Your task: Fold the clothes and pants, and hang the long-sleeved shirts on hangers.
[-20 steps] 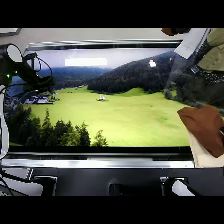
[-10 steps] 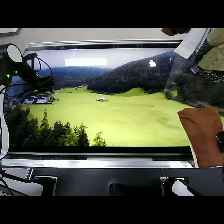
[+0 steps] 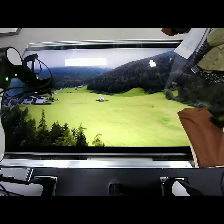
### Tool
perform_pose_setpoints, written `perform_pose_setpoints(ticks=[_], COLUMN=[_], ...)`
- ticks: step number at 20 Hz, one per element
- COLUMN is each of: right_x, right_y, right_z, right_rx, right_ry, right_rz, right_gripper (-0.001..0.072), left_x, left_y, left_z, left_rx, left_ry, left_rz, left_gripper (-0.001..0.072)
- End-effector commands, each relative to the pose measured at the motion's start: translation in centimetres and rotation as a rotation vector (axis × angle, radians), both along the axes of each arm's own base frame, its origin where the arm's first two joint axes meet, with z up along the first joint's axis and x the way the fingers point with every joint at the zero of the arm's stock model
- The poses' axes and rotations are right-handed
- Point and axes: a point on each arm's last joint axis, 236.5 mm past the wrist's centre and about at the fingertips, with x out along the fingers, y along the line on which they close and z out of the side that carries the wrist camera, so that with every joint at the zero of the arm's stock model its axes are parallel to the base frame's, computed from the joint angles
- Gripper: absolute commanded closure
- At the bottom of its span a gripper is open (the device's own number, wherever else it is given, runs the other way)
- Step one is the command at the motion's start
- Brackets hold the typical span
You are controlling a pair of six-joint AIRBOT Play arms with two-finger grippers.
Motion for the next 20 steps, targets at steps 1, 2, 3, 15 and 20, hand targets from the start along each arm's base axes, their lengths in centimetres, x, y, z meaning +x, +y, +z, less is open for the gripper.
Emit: perform_pose_setpoints(ticks=[1, 2, 3, 15, 20], right_x=[6.6, 7.5, 8.0, 7.5, 6.4], right_y=[11.1, 14.0, 16.9, 23.0, 22.9], right_z=[2.0, 2.3, 2.5, 2.1, 1.5], right_rx=[0.037, 0.021, 0.000, -0.050, -0.034], right_ry=[-0.174, -0.197, -0.214, -0.195, -0.140], right_rz=[0.418, 0.521, 0.622, 0.849, 0.854], right_gripper=[0.0602, 0.0602, 0.0603, 0.0636, 0.0636], left_x=[-1.4, -2.2, -3.2, -6.6, -6.6], left_y=[0.1, 0.0, -0.1, 0.3, 0.3], left_z=[-0.7, -1.0, -1.6, -5.5, -5.5], left_rx=[0.009, 0.010, 0.009, 0.020, 0.020], left_ry=[-0.049, -0.055, -0.053, 0.073, 0.075], left_rz=[-0.077, -0.110, -0.139, -0.150, -0.149], left_gripper=[0.0695, 0.0695, 0.0695, 0.0692, 0.0692])
